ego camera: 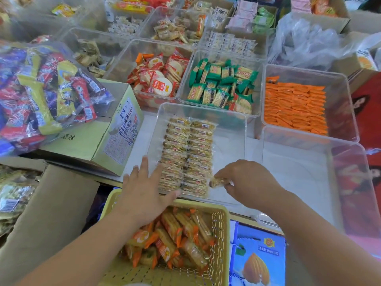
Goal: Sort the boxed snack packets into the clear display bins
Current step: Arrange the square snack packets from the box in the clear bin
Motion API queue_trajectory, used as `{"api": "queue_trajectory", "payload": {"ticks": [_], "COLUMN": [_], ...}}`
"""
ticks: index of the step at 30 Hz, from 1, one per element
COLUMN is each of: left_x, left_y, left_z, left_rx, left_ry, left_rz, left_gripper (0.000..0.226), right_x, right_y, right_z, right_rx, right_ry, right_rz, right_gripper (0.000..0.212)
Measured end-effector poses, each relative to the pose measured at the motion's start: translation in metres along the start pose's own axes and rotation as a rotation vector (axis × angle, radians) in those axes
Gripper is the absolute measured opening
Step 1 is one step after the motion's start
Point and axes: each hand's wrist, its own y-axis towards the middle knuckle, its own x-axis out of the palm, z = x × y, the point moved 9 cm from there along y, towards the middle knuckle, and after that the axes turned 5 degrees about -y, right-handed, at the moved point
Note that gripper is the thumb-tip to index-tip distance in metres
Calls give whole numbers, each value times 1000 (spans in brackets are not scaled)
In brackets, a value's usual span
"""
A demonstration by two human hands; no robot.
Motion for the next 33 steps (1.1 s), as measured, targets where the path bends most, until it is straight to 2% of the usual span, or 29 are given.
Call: {"api": "queue_trajectory", "payload": {"ticks": [2,5,10,18,28,31,33], "left_x": [7,10,13,14,14,7,0], "left_y": [0,1,3,5,6,0,-12], "left_z": [-4,-5,-5,-5,-9,-10,-16], "left_rx": [-11,-6,26,45,51,82,127], "left_ry": [-11,35,101,116,55,-18,-81], "left_rz": [-78,-108,-83,-69,-57,-49,6], "left_gripper": [121,130,134,139,129,119,103], "right_x": [13,39,77,115,128,98,70], "right_y": [6,16,30,44,52,43,39], "right_z": [-5,-7,-3,0,-1,1,-2], "right_rx": [-13,-5,-30,-26,56,174,201], "right_ry": [-132,-278,-169,-111,-80,12,86], "right_rz": [-91,-215,-429,-628,-620,-550,-452], "right_gripper": [41,38,22,25,21,21,28]}}
